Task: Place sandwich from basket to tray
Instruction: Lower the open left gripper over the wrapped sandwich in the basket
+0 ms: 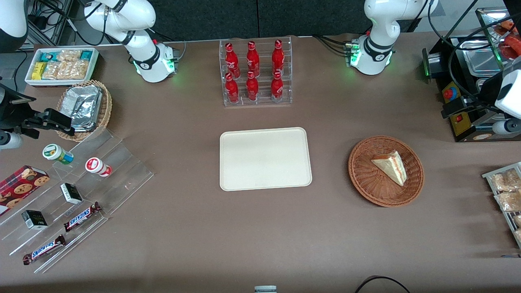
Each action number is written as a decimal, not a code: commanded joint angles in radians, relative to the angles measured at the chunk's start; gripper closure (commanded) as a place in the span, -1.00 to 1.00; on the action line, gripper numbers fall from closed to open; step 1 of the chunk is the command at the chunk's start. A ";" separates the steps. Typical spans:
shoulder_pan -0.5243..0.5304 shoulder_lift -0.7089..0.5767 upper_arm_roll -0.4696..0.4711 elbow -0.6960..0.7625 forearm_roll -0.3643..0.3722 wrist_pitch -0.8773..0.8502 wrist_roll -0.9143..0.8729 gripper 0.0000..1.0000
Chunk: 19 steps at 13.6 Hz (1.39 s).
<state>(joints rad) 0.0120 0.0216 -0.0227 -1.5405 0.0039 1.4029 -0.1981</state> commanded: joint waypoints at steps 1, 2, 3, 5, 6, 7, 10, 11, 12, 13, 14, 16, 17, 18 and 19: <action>-0.006 -0.012 -0.005 -0.001 0.007 -0.006 0.008 -1.00; -0.006 -0.012 -0.003 -0.006 0.005 -0.005 0.009 -1.00; -0.007 -0.002 -0.003 -0.018 0.008 0.005 0.006 -1.00; -0.004 -0.006 -0.002 -0.106 0.004 0.084 0.008 -1.00; -0.004 -0.006 -0.002 -0.153 0.007 0.132 0.008 -1.00; -0.004 -0.003 -0.002 -0.186 0.008 0.172 0.006 -1.00; -0.006 0.000 -0.003 -0.298 0.008 0.318 -0.033 -1.00; -0.007 0.003 -0.003 -0.334 0.008 0.370 -0.075 -1.00; -0.009 0.004 -0.006 -0.377 0.008 0.436 -0.116 -1.00; -0.010 0.006 -0.011 -0.413 0.007 0.488 -0.154 -1.00; -0.012 0.020 -0.020 -0.430 0.005 0.516 -0.185 -1.00; -0.020 0.043 -0.026 -0.452 0.004 0.566 -0.275 -1.00; -0.023 0.047 -0.028 -0.473 0.004 0.611 -0.329 -1.00; -0.024 0.060 -0.028 -0.496 0.005 0.652 -0.381 -1.00; -0.024 0.067 -0.028 -0.524 0.005 0.683 -0.414 -1.00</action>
<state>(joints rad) -0.0035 0.0841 -0.0542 -2.0177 0.0035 2.0250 -0.5341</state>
